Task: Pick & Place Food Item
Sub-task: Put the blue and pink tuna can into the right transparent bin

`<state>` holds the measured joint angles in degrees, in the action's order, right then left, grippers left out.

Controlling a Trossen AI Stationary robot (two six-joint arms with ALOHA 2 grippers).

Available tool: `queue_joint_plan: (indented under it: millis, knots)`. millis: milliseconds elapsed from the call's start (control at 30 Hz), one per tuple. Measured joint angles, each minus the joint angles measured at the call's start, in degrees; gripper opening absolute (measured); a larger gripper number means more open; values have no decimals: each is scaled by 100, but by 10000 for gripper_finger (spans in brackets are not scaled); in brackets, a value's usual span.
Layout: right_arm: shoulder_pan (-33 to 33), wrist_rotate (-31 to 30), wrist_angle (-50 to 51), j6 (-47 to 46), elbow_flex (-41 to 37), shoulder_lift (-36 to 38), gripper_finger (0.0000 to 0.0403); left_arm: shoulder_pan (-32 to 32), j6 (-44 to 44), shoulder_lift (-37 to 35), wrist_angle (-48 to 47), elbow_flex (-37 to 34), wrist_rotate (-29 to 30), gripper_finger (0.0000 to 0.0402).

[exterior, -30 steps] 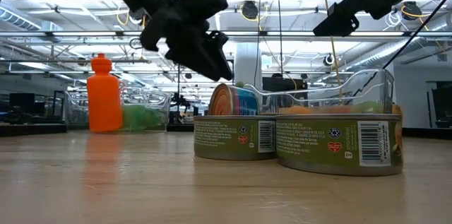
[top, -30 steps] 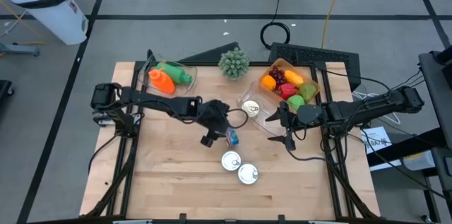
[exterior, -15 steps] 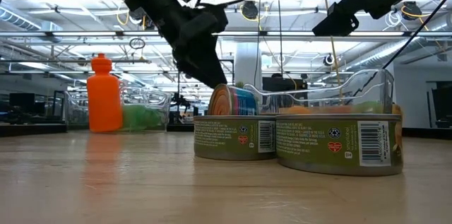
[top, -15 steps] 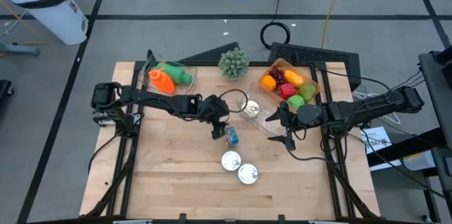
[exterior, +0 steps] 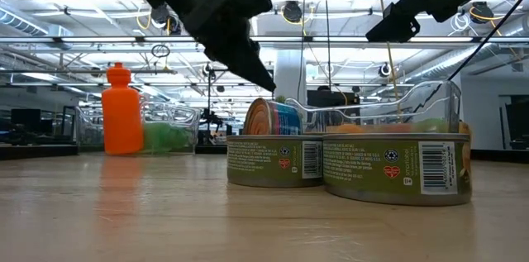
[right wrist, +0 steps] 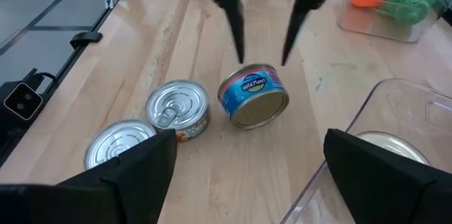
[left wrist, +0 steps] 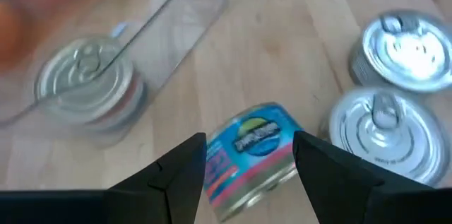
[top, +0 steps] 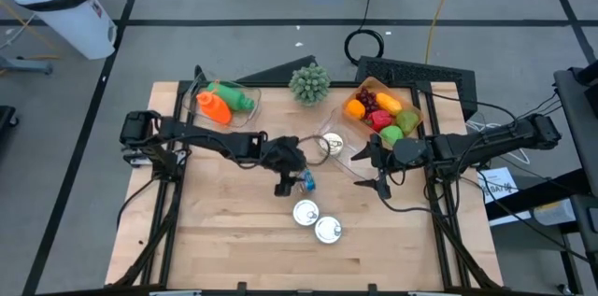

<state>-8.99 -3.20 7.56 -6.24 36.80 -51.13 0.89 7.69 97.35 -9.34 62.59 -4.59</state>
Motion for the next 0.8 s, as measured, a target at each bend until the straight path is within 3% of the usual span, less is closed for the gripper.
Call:
queue_joint_plan:
  millis: [267,567,800]
  knots:
    - [2,0,44,-15,0,4,338,126,263,308,164,7,337,227]
    - [0,0,43,-17,-2,2,338,96,-1246,384,174,2,1315,227]
    - [2,2,43,-15,-2,2,338,94,-2332,384,133,0,1391,227]
